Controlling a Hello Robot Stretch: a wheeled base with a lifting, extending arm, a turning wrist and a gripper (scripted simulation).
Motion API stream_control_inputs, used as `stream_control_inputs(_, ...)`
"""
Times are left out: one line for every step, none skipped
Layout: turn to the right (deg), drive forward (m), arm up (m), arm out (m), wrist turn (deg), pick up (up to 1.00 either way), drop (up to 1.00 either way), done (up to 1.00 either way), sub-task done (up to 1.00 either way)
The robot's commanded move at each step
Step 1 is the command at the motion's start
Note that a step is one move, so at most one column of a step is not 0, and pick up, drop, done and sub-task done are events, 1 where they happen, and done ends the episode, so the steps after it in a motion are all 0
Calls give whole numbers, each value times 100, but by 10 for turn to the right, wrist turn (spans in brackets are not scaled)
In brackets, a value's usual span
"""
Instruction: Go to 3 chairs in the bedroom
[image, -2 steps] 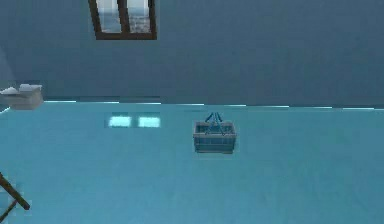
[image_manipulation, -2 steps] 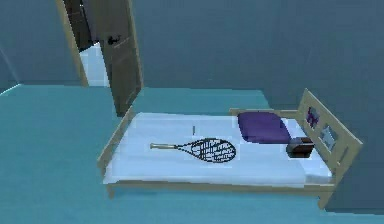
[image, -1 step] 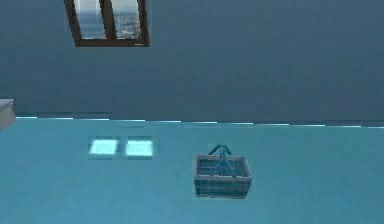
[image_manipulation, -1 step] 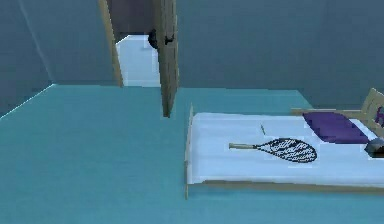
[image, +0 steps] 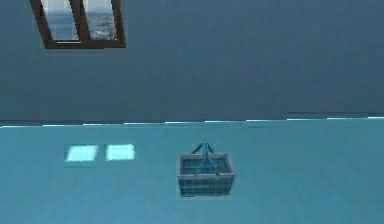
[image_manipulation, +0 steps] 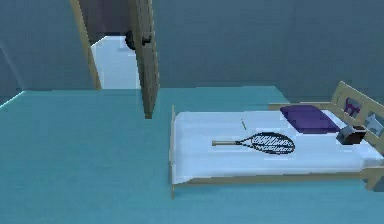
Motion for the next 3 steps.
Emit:
stream_control_inputs(0, 5, 0, 0, 0, 0, 0, 0, 0)
stream_control_inputs(-450, 0, 0, 0, 0, 0, 0, 0, 0)
stream_control_inputs(-90, 0, 0, 0, 0, 0, 0, 0, 0)
